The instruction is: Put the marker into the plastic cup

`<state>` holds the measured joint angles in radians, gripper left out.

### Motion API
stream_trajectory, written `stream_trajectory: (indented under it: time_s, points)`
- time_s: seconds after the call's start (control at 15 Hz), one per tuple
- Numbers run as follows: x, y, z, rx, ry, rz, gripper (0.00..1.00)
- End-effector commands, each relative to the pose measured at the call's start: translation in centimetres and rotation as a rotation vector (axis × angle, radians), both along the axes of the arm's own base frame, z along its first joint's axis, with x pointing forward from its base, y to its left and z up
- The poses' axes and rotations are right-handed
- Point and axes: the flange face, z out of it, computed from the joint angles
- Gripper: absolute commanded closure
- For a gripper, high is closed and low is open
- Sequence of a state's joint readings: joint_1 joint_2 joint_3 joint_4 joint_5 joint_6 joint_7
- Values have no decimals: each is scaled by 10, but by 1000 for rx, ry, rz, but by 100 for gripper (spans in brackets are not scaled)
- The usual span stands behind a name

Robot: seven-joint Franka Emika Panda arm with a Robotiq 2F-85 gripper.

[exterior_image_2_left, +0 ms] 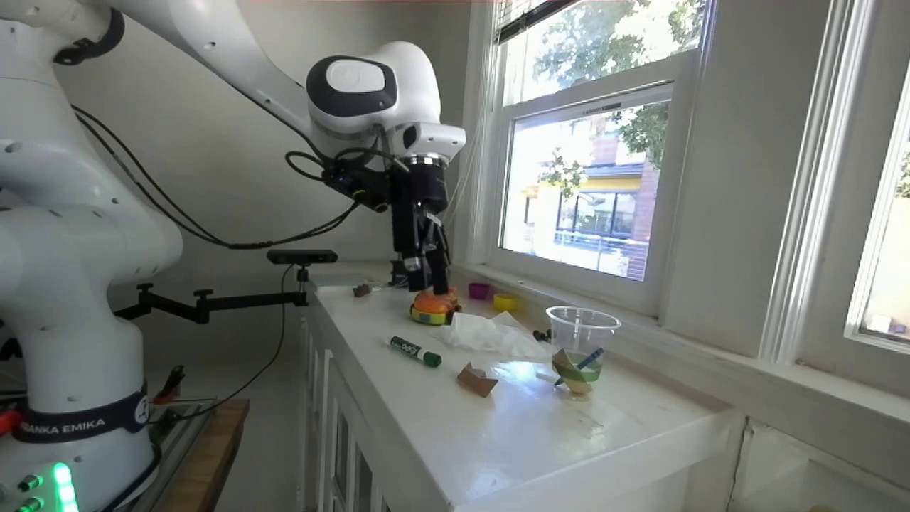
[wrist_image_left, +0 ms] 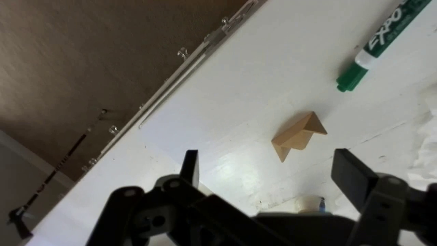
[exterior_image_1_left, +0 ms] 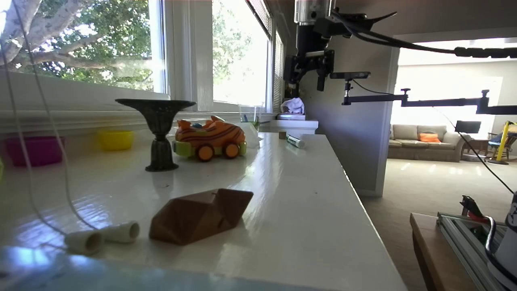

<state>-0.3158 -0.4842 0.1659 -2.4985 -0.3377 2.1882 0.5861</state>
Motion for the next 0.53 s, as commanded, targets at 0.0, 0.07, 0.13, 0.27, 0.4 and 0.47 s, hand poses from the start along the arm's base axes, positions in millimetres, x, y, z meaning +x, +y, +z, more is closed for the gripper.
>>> stream_trajectory:
  time_s: [0.0,0.07,0.13,0.27,0.4,0.47]
  points:
    - [10,4,-26,31,24,-196,0]
    - [10,4,-37,49,28,-246,0]
    - [10,3,-48,74,25,-294,0]
    - [15,2,-65,124,24,-385,0]
    - [22,3,-76,174,19,-470,0]
    - [28,4,-75,204,9,-508,0]
